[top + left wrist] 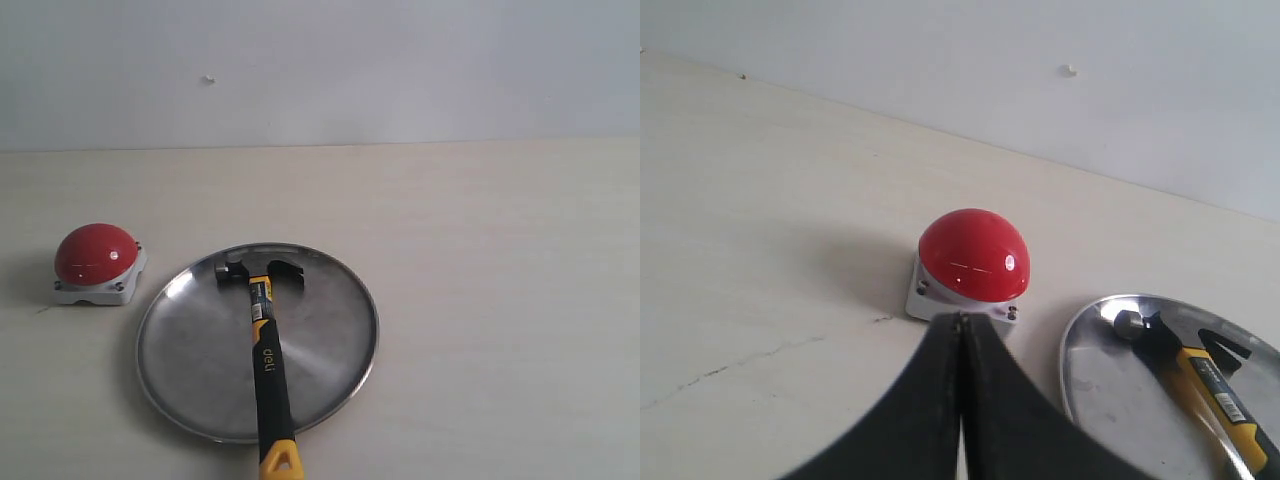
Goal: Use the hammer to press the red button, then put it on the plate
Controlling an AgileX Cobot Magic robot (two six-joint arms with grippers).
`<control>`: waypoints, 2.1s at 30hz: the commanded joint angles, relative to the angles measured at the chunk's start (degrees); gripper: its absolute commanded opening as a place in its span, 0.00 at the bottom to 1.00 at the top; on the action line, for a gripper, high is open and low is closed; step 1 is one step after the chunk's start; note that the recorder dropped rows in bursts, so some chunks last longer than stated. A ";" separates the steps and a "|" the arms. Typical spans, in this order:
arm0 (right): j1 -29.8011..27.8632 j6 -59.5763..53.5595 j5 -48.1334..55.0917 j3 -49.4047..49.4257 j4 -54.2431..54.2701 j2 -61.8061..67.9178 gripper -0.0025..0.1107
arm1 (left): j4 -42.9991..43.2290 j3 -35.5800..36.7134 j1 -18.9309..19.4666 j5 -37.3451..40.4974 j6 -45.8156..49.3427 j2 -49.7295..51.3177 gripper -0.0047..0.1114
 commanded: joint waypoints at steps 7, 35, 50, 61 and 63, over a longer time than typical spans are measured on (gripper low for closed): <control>-1.18 0.01 1.32 8.62 -0.94 -8.72 0.02 | -0.20 -0.12 -0.29 -0.23 0.15 -0.31 0.04; -1.18 -1.31 0.20 12.80 4.03 -8.72 0.02 | 4.72 -0.12 -0.32 -0.23 8.95 0.09 0.04; -1.18 -1.31 0.20 12.80 4.03 -8.72 0.02 | 4.35 -0.12 7.69 10.11 7.83 -14.33 0.04; -1.18 -1.31 0.20 12.80 4.03 -8.72 0.02 | 3.48 -0.12 7.57 18.49 7.42 -17.45 0.04; -1.18 -1.31 0.20 12.80 4.03 -8.72 0.02 | 2.30 -0.12 7.57 18.86 7.42 -17.45 0.04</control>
